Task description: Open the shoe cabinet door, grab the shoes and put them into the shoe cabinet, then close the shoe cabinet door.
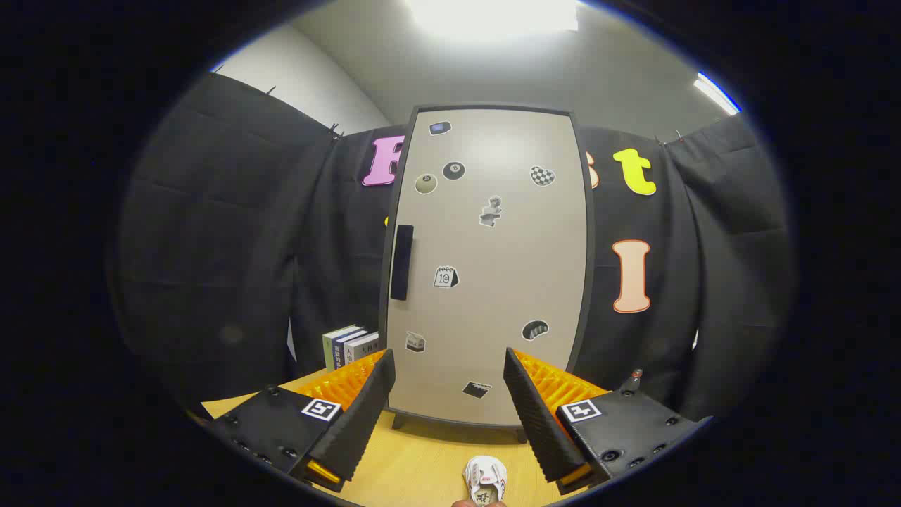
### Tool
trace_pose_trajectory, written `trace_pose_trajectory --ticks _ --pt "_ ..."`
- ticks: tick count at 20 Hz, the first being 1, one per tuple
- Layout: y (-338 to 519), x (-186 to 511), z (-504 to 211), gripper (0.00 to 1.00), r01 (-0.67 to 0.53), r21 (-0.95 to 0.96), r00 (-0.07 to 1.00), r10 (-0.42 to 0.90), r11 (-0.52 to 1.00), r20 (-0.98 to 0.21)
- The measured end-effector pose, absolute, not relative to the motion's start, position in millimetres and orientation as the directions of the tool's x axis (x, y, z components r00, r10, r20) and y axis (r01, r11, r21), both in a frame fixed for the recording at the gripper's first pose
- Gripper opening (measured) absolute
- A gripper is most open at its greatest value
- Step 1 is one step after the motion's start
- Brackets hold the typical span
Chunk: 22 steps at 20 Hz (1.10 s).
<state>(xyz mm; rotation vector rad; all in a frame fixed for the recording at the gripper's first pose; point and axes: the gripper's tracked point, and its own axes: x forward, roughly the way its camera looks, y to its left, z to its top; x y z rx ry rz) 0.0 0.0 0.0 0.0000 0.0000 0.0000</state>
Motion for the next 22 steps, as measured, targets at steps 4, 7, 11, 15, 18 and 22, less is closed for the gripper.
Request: trace_pose_trajectory --ticks 4,7,11,15,18,22 --pt "-2 -2 5 0.98 0.012 0.017 1.0 -0.012 1.0 0.013" --pt "-4 -6 4 0.97 0.023 0.024 1.0 -0.024 0.999 0.008" --pt "-5 -9 9 0.97 0.039 0.046 0.999 -0.04 0.998 0.008" --pt "1 -5 22 0.97 0.035 0.056 0.999 -0.036 0.998 0.026" --pt "9 -2 30 0.97 0.028 0.05 0.999 -0.03 0.998 0.04" --pt "22 0 37 0.97 0.013 0.049 0.999 -0.015 0.999 0.048"
